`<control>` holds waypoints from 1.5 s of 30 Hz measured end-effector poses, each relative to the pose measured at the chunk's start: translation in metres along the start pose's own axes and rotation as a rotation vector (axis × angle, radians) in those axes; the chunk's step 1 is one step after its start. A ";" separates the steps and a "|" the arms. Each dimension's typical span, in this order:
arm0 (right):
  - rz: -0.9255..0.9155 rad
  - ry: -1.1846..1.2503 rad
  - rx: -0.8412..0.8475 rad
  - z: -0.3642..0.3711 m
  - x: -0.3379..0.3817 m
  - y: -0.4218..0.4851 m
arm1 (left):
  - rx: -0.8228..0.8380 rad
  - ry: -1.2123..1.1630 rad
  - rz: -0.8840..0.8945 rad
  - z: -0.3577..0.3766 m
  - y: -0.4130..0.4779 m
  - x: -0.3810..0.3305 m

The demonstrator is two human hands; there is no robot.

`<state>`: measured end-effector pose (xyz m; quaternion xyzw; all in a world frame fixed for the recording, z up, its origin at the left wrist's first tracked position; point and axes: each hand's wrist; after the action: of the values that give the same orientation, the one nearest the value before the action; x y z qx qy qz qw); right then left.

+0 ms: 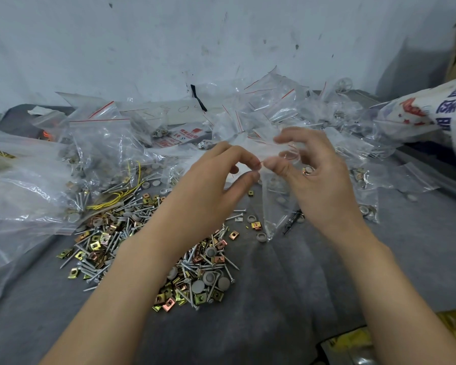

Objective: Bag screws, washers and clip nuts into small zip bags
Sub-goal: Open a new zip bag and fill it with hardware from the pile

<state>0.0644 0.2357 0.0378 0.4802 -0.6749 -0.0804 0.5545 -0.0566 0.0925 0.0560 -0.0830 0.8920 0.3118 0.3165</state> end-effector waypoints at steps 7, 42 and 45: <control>0.246 0.111 0.296 0.009 -0.015 -0.007 | -0.049 -0.003 -0.015 -0.001 -0.001 0.001; 0.136 -0.202 0.332 0.041 -0.041 -0.031 | 0.019 -0.090 -0.039 -0.010 -0.012 0.003; 0.175 -0.104 0.322 0.048 -0.032 -0.030 | 0.009 -0.077 -0.012 -0.009 -0.013 0.004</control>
<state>0.0386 0.2233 -0.0206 0.4974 -0.7460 0.0524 0.4398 -0.0596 0.0767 0.0529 -0.0745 0.8801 0.3088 0.3528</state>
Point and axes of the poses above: each hand's wrist, its own y-axis towards the middle knuckle, its own z-axis out of the palm, x = y × z, and after that the axes turned 9 degrees about -y, right-handed
